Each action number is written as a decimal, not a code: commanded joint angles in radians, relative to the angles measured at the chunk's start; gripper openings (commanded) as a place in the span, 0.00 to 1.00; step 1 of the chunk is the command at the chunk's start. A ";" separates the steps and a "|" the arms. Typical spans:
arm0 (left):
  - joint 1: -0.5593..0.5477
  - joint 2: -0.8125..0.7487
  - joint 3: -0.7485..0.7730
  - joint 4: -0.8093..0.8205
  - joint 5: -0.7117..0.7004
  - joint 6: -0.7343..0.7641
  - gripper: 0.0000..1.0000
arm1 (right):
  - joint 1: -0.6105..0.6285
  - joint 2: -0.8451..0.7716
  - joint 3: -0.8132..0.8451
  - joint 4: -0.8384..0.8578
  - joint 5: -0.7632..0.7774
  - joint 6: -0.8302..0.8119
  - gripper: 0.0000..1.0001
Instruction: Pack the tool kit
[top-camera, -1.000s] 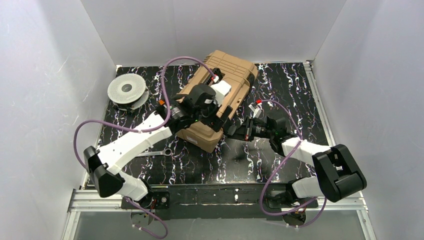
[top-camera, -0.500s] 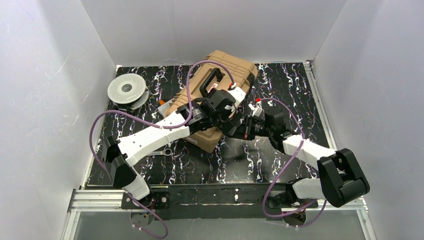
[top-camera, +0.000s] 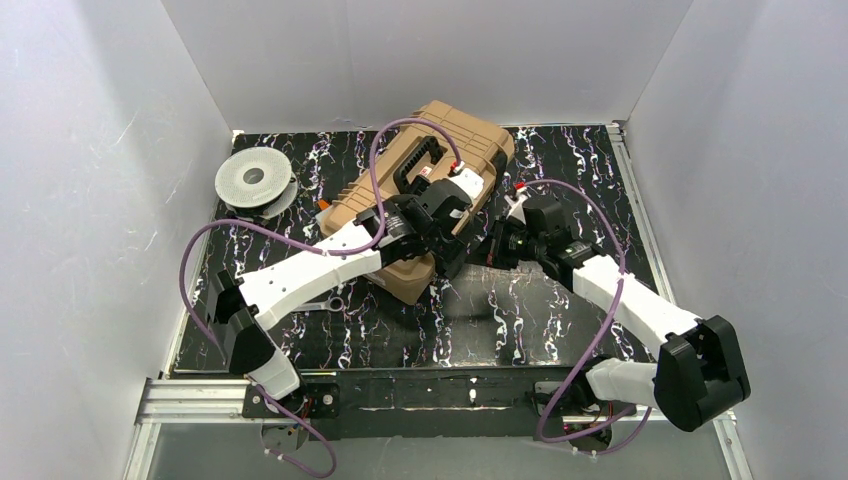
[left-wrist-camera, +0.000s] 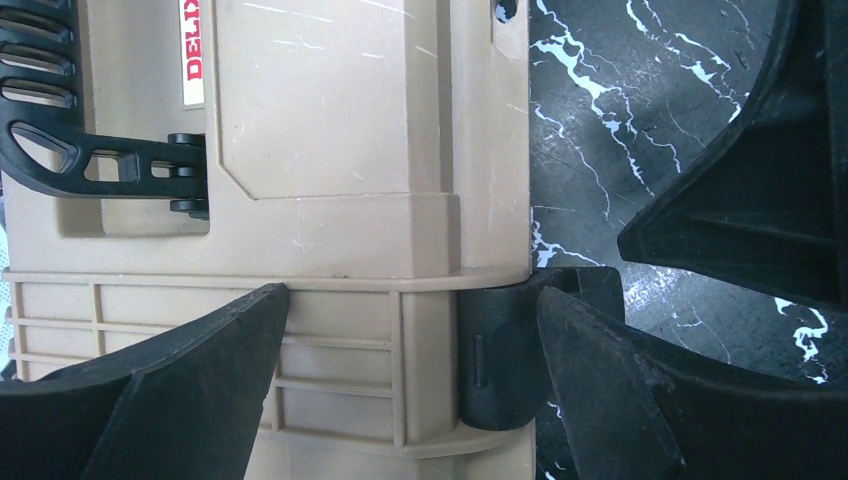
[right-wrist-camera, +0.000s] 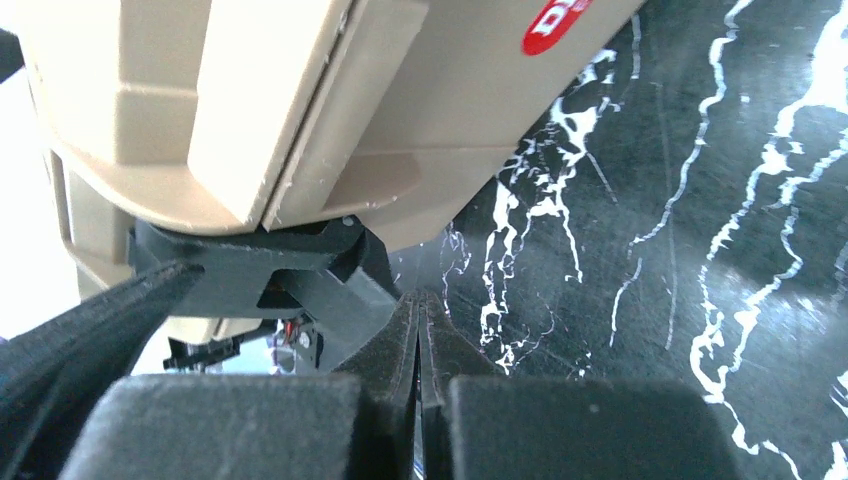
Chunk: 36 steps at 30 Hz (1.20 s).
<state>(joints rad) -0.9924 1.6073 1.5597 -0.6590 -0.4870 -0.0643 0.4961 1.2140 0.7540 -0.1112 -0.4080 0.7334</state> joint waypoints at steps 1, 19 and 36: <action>0.057 -0.037 -0.044 -0.095 -0.024 -0.034 0.96 | 0.044 0.017 0.100 -0.242 0.214 0.062 0.01; 0.084 -0.106 -0.034 -0.071 0.103 -0.064 0.96 | 0.288 0.262 0.307 -0.422 0.576 0.365 0.01; 0.486 -0.323 0.060 -0.154 0.331 -0.100 0.98 | 0.341 0.302 0.347 -0.464 0.663 0.485 0.01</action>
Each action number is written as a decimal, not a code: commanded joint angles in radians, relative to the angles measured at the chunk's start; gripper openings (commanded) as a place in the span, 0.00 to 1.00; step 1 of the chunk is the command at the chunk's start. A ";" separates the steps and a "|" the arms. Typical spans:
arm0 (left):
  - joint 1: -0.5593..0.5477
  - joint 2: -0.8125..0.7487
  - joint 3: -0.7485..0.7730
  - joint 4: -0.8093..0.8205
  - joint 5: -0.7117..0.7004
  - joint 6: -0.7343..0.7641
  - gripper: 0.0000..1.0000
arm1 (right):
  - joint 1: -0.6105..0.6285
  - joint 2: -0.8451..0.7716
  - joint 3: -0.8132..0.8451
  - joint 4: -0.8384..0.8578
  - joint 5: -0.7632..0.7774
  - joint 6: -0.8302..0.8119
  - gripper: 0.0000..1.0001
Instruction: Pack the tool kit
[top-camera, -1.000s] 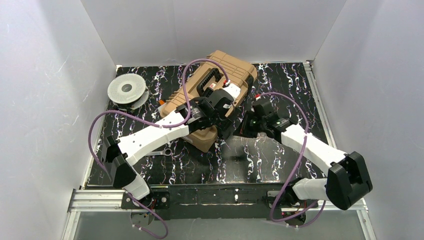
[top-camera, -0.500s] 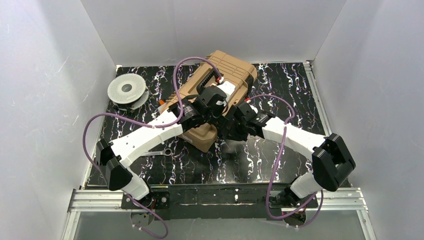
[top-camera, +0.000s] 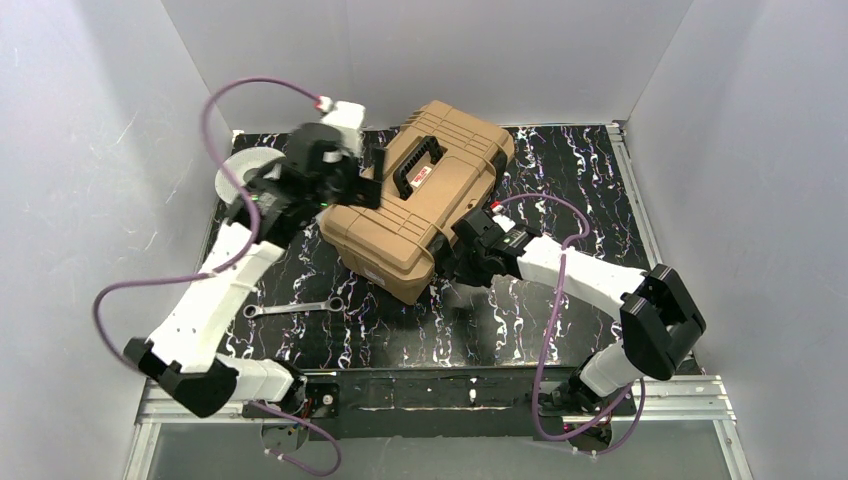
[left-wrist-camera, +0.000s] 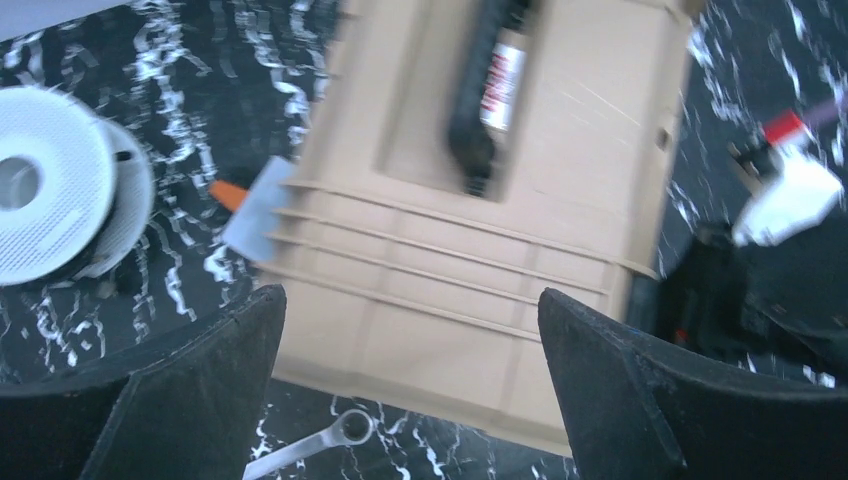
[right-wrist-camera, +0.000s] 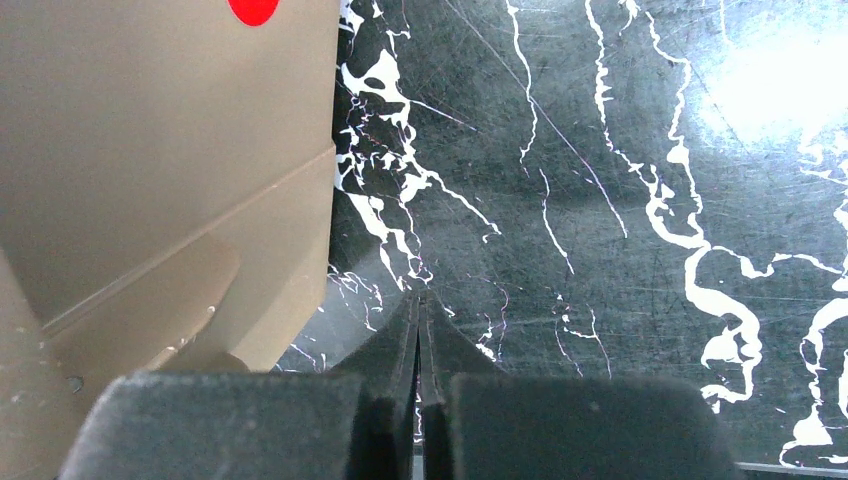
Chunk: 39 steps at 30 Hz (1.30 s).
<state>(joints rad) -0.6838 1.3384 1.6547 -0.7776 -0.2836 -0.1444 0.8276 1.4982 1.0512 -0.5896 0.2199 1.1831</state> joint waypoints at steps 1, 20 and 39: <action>0.228 -0.059 -0.068 -0.016 0.176 -0.026 0.98 | 0.012 0.022 0.052 0.015 0.034 0.034 0.01; 0.564 0.005 -0.383 0.312 0.646 -0.194 0.98 | 0.031 0.064 0.075 0.070 -0.009 0.015 0.01; 0.570 -0.075 -0.694 0.380 0.832 -0.249 0.95 | 0.030 0.218 0.137 0.225 -0.003 0.077 0.01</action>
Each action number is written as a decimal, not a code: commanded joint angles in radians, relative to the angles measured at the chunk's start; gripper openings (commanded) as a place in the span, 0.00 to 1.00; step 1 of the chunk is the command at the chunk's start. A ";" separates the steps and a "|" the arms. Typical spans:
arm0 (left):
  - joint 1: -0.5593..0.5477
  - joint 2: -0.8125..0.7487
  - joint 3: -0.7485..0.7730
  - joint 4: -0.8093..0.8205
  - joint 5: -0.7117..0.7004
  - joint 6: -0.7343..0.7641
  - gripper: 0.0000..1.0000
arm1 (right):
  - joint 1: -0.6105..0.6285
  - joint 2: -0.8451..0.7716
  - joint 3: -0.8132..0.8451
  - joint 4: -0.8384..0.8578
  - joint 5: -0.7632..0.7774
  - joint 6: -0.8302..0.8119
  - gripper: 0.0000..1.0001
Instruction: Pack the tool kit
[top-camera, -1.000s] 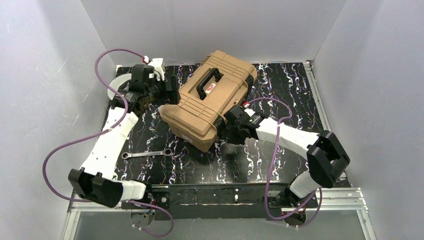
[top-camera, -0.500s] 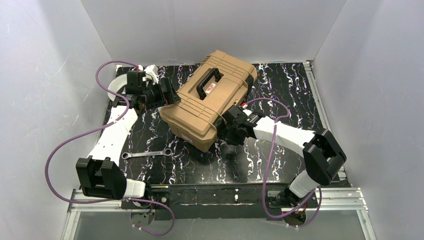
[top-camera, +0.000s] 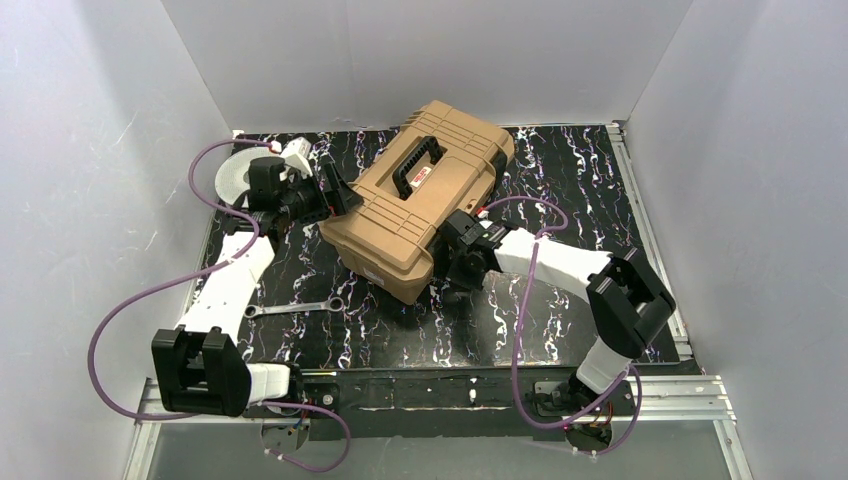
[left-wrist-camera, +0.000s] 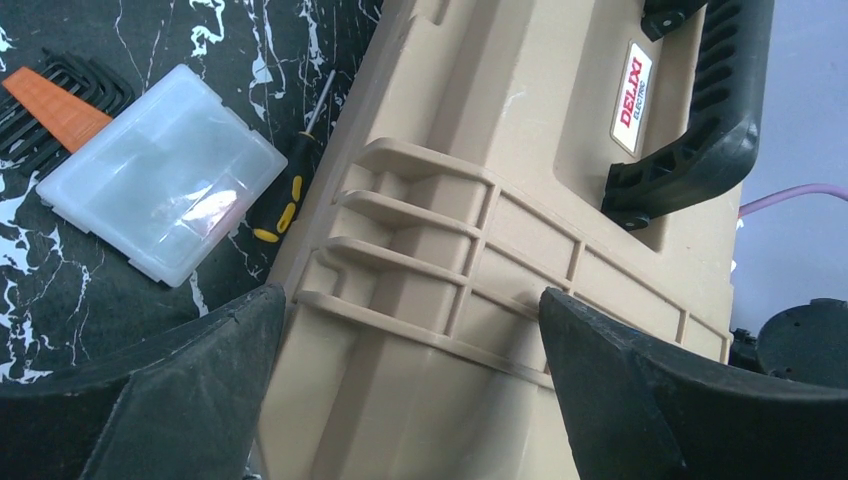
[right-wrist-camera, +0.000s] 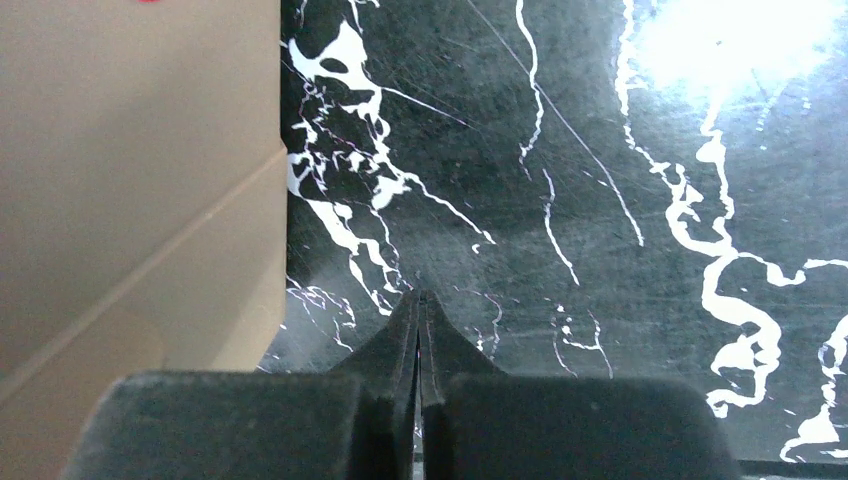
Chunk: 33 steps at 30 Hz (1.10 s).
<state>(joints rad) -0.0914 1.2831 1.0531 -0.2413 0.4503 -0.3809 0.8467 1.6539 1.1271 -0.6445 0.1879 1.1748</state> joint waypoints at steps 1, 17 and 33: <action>-0.023 -0.032 -0.110 -0.155 0.094 -0.016 0.96 | 0.012 0.072 0.067 0.296 0.038 0.092 0.01; -0.056 0.108 -0.082 -0.058 0.156 -0.111 0.94 | -0.034 -0.054 -0.087 0.633 0.165 -0.001 0.01; -0.236 0.494 0.326 0.003 0.031 -0.197 0.94 | -0.168 -0.179 -0.243 0.863 0.098 -0.103 0.01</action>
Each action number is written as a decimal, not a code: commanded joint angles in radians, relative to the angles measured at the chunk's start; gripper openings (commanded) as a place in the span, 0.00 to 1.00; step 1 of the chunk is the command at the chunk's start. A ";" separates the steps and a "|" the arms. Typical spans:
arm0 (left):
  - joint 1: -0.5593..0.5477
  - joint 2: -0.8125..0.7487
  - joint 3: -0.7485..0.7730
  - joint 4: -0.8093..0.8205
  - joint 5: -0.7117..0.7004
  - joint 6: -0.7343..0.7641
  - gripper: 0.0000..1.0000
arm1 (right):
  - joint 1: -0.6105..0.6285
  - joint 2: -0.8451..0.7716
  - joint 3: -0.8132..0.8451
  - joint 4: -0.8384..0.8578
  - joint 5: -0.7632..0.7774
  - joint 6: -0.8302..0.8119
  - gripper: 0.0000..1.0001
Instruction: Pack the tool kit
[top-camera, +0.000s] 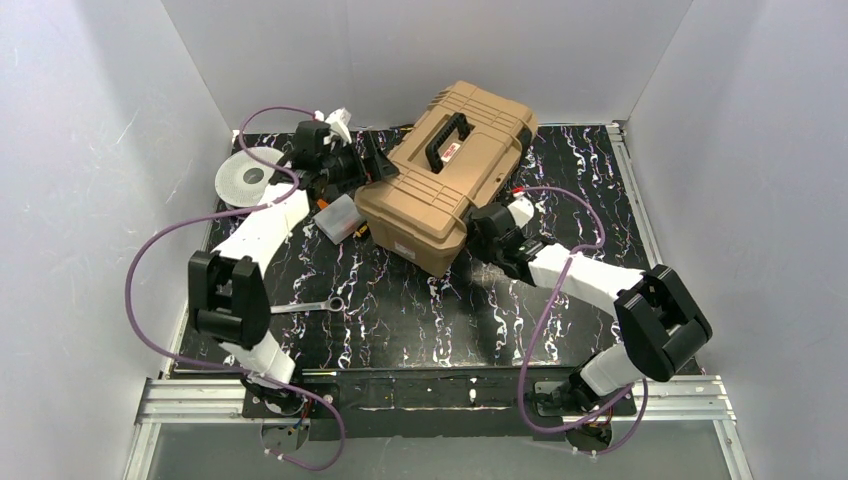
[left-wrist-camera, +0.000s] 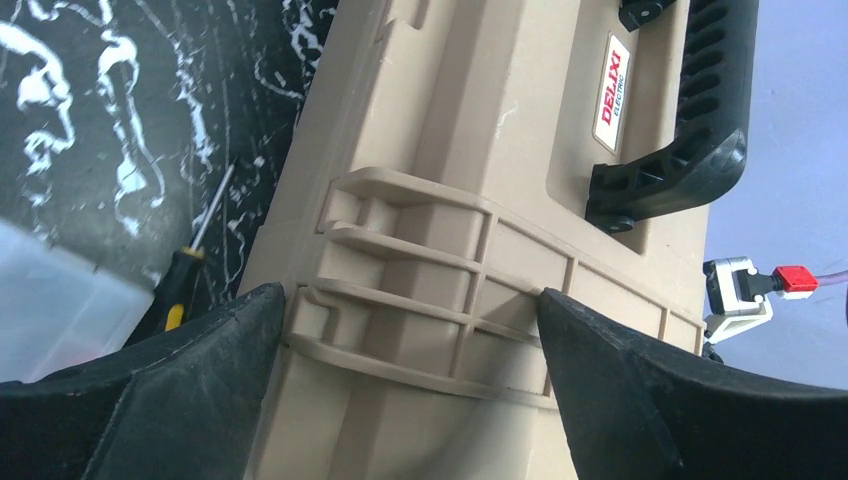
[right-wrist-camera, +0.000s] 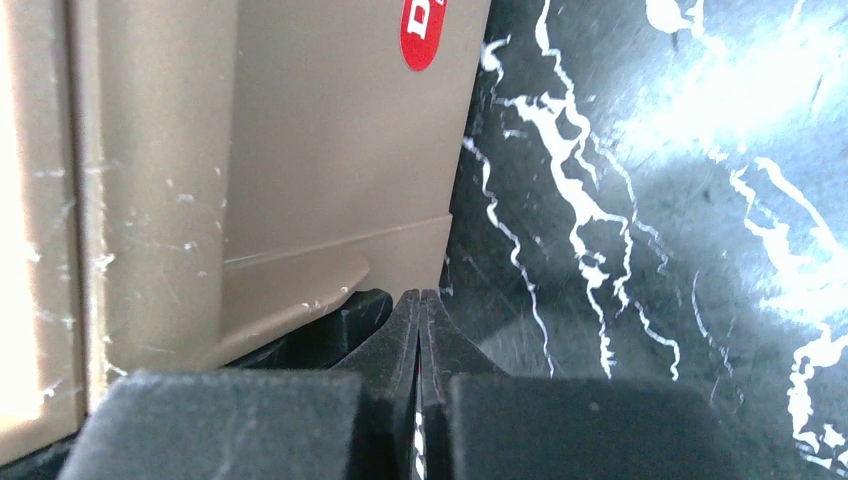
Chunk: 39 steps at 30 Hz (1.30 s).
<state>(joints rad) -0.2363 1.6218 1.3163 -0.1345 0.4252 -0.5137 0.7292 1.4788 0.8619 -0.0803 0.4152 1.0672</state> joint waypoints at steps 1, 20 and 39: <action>-0.092 0.187 0.102 -0.106 0.063 -0.070 0.93 | -0.076 0.005 0.022 0.329 -0.172 -0.001 0.01; -0.004 -0.138 0.110 -0.283 -0.141 0.085 0.98 | -0.262 -0.390 -0.042 0.116 -0.220 -0.413 0.01; 0.022 -0.854 -0.677 -0.016 -0.847 -0.005 0.98 | -0.306 -0.793 -0.436 0.407 0.207 -0.887 0.80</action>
<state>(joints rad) -0.2173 0.8299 0.7254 -0.2214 -0.2260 -0.4423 0.4313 0.7284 0.5190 0.1120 0.4835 0.3012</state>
